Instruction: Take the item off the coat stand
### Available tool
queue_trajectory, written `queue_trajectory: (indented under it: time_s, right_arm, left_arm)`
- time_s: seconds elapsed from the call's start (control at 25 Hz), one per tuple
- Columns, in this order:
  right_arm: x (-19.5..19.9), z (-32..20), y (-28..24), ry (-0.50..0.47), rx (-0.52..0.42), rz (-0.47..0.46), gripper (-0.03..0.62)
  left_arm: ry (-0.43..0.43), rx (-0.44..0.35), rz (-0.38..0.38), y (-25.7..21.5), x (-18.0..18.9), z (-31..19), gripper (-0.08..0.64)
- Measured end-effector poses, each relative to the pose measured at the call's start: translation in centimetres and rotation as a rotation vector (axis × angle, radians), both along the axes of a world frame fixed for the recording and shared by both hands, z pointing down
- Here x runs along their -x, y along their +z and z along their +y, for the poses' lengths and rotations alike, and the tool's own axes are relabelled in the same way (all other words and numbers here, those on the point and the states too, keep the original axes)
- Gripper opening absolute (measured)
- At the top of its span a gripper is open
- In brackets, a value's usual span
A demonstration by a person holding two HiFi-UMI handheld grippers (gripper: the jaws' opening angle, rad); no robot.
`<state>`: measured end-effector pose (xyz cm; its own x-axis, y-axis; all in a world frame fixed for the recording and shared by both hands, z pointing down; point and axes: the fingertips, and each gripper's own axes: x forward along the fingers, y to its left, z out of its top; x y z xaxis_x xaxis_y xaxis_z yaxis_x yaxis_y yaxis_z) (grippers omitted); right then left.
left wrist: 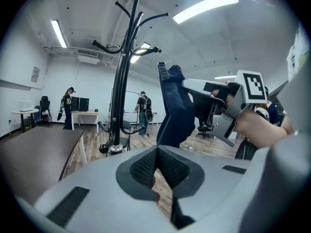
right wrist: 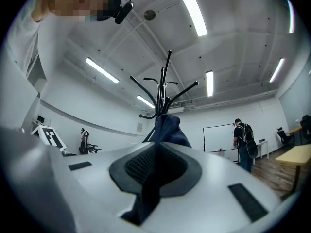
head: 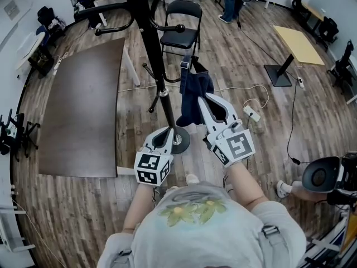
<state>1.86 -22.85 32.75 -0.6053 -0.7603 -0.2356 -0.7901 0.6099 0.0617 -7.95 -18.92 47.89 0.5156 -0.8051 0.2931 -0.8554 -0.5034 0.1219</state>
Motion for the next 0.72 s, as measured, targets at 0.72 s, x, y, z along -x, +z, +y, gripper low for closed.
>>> queue_trajectory:
  time_s: [0.72]
  right_arm:
    - [-0.7,2.2,5.2,-0.027,0.126,0.013,0.031]
  left_arm:
    - [-0.003,0.004,0.02,-0.1,-0.7,0.8,0.015]
